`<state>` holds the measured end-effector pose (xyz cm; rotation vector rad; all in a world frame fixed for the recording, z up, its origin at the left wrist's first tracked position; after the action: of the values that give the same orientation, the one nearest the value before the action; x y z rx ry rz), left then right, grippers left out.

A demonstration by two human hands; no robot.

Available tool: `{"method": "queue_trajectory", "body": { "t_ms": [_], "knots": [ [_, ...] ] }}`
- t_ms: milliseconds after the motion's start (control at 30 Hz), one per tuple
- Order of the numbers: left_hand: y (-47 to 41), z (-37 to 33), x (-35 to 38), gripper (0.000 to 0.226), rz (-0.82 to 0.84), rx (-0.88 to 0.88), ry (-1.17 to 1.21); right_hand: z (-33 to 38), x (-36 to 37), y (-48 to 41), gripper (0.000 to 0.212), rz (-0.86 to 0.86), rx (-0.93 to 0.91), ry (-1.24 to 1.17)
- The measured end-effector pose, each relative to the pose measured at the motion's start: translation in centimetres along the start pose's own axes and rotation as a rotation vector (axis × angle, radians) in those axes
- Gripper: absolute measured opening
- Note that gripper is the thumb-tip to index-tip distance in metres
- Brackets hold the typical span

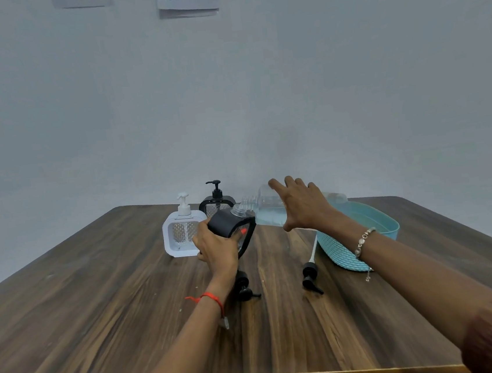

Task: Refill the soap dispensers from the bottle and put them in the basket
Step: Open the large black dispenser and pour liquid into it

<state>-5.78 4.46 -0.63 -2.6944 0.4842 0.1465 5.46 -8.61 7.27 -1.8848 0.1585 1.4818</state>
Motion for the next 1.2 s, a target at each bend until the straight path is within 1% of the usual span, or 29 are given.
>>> {"method": "queue_trajectory", "body": {
  "t_ms": [533, 1200],
  "knots": [
    [0.29, -0.08, 0.03, 0.059, -0.005, -0.008, -0.019, -0.01, -0.21, 0.38, 0.096, 0.009, 0.007, -0.003],
    [0.42, 0.05, -0.13, 0.062, 0.010, -0.020, -0.029, 0.15, -0.09, 0.28, 0.096, 0.014, 0.002, -0.003]
  ]
}}
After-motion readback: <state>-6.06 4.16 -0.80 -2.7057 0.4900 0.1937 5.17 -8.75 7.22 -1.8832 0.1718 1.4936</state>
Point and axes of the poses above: each hand's wrist, its own y-axis away from the middle knuckle, its own x-axis out of the palm, z = x × y, the point moved 5 cm from there along -y, towards the middle knuckle, and after that the axes turned 12 degrees about -y, right-handed, at the moved point
